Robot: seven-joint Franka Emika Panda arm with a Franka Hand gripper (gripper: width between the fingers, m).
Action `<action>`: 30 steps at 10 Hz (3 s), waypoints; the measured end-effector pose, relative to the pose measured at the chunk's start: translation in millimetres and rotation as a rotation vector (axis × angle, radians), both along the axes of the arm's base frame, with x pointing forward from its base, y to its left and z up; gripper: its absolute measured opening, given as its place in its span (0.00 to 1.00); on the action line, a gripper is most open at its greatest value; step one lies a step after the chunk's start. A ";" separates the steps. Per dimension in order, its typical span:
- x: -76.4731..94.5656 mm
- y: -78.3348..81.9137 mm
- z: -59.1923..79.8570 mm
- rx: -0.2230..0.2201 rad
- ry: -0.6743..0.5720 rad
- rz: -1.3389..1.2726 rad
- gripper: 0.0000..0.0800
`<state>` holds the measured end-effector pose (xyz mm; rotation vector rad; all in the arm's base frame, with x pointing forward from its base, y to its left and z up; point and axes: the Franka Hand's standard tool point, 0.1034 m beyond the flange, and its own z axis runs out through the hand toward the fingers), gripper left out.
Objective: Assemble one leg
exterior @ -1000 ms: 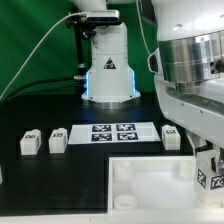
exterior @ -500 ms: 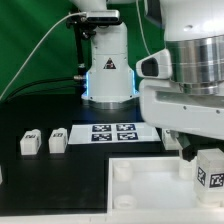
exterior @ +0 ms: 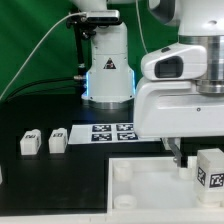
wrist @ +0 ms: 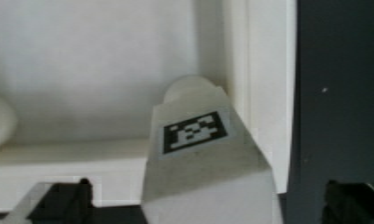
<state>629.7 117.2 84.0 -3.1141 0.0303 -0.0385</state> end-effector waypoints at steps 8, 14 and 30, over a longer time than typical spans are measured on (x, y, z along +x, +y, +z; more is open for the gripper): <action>1.0 -0.4 0.0 0.005 -0.001 -0.224 0.36; -3.7 -8.4 -2.3 0.115 0.036 -1.128 0.37; -6.8 11.3 -2.3 0.018 0.004 -0.157 0.81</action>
Offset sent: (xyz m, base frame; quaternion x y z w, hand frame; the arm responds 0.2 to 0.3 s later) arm 0.0000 0.0000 0.0000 0.0000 0.0000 0.0000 1.0000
